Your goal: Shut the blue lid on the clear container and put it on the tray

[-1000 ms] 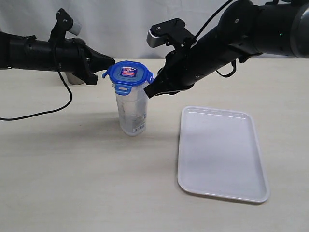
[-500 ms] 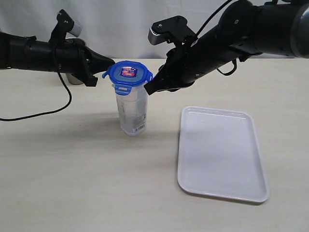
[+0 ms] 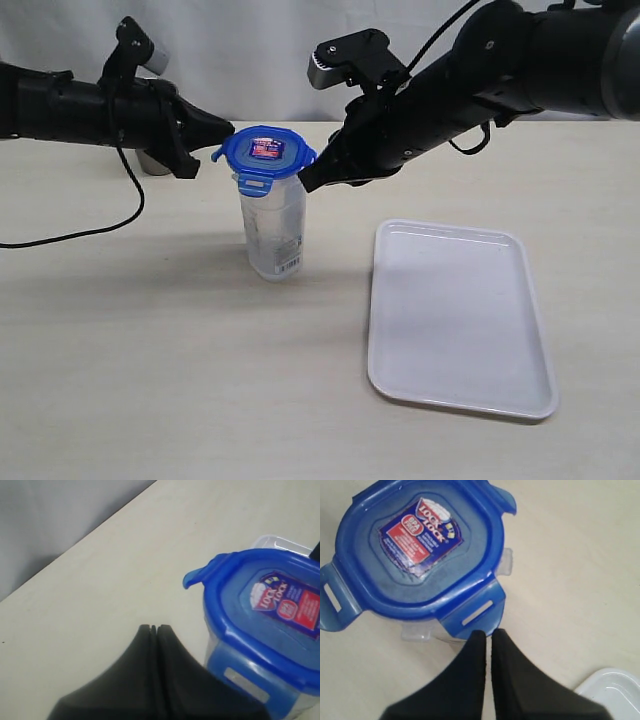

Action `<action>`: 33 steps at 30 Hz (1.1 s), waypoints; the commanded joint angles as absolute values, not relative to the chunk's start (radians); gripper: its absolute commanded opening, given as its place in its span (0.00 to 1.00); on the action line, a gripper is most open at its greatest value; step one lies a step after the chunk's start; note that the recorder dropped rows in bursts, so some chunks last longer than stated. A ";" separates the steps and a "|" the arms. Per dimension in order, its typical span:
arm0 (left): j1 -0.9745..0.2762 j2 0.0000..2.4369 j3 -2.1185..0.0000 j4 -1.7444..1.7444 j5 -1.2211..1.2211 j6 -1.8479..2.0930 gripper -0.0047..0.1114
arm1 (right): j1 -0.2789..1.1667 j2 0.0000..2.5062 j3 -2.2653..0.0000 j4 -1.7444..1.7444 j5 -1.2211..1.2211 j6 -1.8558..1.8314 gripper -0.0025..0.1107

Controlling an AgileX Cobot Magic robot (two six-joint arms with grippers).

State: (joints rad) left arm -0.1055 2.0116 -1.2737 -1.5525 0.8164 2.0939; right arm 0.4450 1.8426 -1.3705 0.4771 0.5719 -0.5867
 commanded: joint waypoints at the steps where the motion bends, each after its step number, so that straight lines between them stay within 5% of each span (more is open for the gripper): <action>1: -0.105 1.998 -1.281 -1.557 0.744 2.096 0.04 | 0.445 1.839 -1.371 0.471 0.566 -0.583 0.06; 19: 0.045 1.982 -1.237 -1.665 0.990 2.114 0.04 | 0.445 1.809 -1.371 0.471 0.579 -0.579 0.06; 33: -0.066 1.981 -1.213 -1.619 0.828 2.145 0.04 | 0.445 1.808 -1.371 0.481 0.672 -0.572 0.06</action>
State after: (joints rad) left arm -0.0273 1.9868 -1.2138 -1.6181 0.8855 2.1126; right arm 0.4450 1.8175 -1.3705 0.4771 0.6443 -0.5776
